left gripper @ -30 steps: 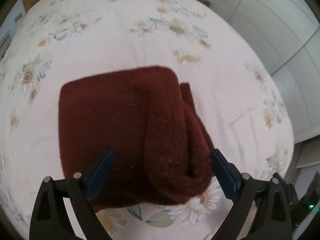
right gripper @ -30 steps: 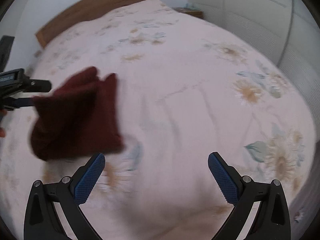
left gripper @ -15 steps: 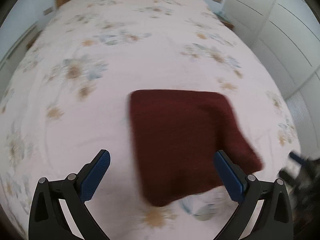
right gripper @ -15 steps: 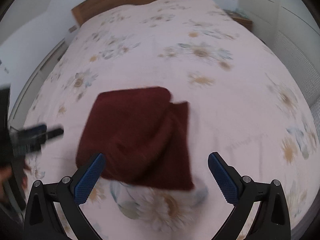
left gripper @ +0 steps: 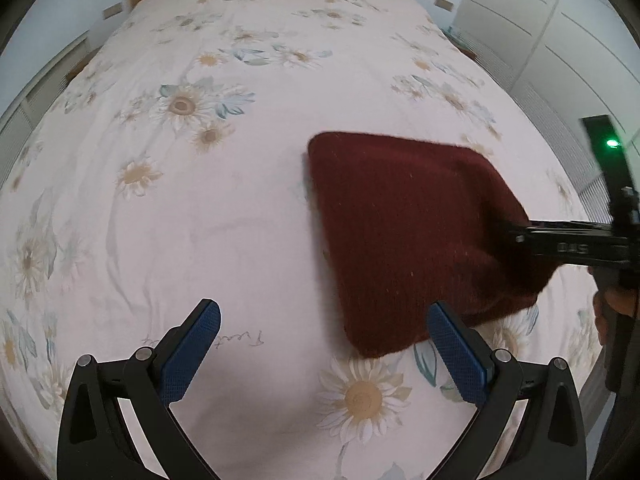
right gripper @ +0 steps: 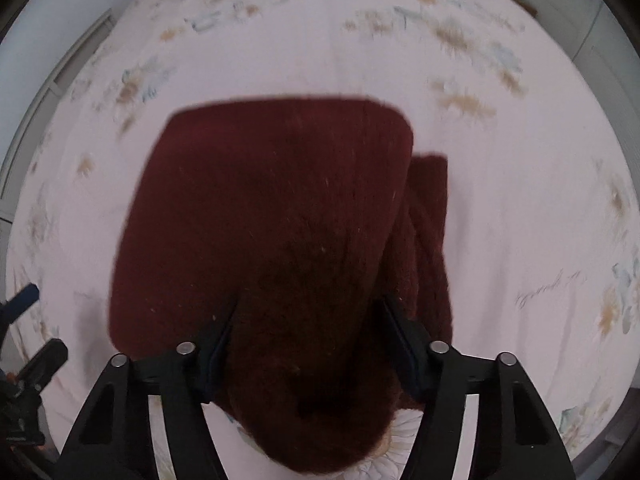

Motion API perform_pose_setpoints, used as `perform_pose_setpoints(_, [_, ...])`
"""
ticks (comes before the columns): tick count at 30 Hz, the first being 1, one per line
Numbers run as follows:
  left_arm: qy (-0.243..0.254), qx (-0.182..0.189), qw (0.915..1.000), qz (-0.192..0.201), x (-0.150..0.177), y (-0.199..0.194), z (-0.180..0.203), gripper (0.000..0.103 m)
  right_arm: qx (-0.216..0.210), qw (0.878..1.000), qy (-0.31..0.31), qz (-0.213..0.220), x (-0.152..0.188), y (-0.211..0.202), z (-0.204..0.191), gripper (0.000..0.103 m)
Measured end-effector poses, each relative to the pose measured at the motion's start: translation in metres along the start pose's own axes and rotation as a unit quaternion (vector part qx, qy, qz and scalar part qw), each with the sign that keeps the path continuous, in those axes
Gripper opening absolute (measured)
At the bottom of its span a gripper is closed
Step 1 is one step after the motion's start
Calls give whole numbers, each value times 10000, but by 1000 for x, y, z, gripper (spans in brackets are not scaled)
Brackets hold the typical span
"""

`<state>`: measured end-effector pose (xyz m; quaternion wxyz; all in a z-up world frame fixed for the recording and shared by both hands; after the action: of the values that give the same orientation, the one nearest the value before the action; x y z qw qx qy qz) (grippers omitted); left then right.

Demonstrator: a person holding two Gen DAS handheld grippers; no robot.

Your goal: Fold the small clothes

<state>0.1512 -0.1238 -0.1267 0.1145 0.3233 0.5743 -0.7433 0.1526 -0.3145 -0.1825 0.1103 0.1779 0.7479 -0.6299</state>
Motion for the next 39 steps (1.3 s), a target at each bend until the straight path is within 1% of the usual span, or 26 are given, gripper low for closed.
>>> perform_pose_setpoints(1, [32, -17, 10000, -24, 2, 4, 1, 102, -91, 9998, 172, 87, 2, 0, 5, 36])
perform_pose_setpoints(2, [61, -33, 10000, -48, 5, 6, 2, 102, -148, 9994, 289, 151, 3, -2, 9, 28])
perform_pose_setpoints(3, [62, -19, 10000, -68, 7, 7, 3, 102, -211, 9988, 371, 235, 2, -6, 12, 25])
perform_pose_setpoints(5, [59, 33, 9999, -107, 12, 10, 3, 102, -302, 9976, 433, 457, -3, -19, 17, 23])
perform_pose_setpoints(9, [122, -2, 9998, -148, 13, 15, 3, 102, -471, 9936, 586, 838, -12, -47, 29, 21])
perform_pose_setpoints(12, [96, 77, 9997, -198, 13, 16, 5, 102, -397, 9926, 618, 968, -10, -59, 41, 21])
perform_pose_setpoints(15, [65, 194, 9995, -221, 12, 17, 12, 102, -357, 9934, 640, 877, 3, -59, 54, 21])
perform_pose_setpoints(18, [160, 216, 9994, -232, 14, 19, 19, 102, -318, 9954, 715, 552, 29, -35, 68, 22])
perform_pose_setpoints(20, [155, 237, 9992, -293, 17, 23, 25, 102, -331, 9954, 802, 410, 41, -19, 73, 26])
perform_pose_setpoints(22, [105, 297, 9989, -356, 20, 26, 28, 102, -423, 9939, 932, 417, 49, -14, 76, 32])
perform_pose_setpoints(24, [119, 318, 9986, -412, 23, 28, 31, 102, -566, 9911, 1099, 501, 48, -17, 78, 42])
perform_pose_setpoints(26, [188, 248, 9986, -425, 23, 30, 31, 102, -594, 9904, 1128, 532, 45, -21, 78, 64])
perform_pose_setpoints(28, [226, 147, 9988, -413, 21, 32, 30, 102, -333, 9931, 962, 575, 39, -29, 81, 77])
perform_pose_setpoints(30, [190, 163, 9988, -415, 18, 34, 30, 102, -306, 9937, 868, 639, 33, -35, 79, 77])
perform_pose_setpoints(32, [165, 217, 9987, -435, 14, 35, 33, 102, -370, 9927, 861, 763, 25, -46, 79, 81])
perform_pose_setpoints(34, [216, 255, 9988, -358, 4, 36, 37, 102, -299, 9923, 794, 903, 15, -56, 82, 84])
perform_pose_setpoints(36, [292, 208, 9990, -249, -8, 38, 41, 102, -267, 9923, 725, 963, 5, -62, 81, 86])
perform_pose_setpoints(37, [300, 194, 9992, -180, -15, 41, 44, 102, -262, 9924, 697, 981, 0, -63, 80, 91])
perform_pose_setpoints(38, [294, 209, 9992, -145, -21, 43, 47, 102, -260, 9924, 677, 992, -5, -64, 79, 99])
perform_pose_setpoints(39, [258, 245, 9993, -135, -28, 47, 51, 102, -248, 9926, 649, 992, -9, -64, 78, 103])
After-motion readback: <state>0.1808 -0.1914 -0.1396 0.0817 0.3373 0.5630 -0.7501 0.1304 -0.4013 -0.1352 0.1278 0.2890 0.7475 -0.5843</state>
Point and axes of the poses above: each gripper's, at about its wrist camera, not at the fingertips, and y roughly the way its jaws point, z to its right, x to its underside, the point moved 10 cm from there along y, roughly the way its jaws point, and after that the axes turned 10 degrees about z, right-handed, at the moved point
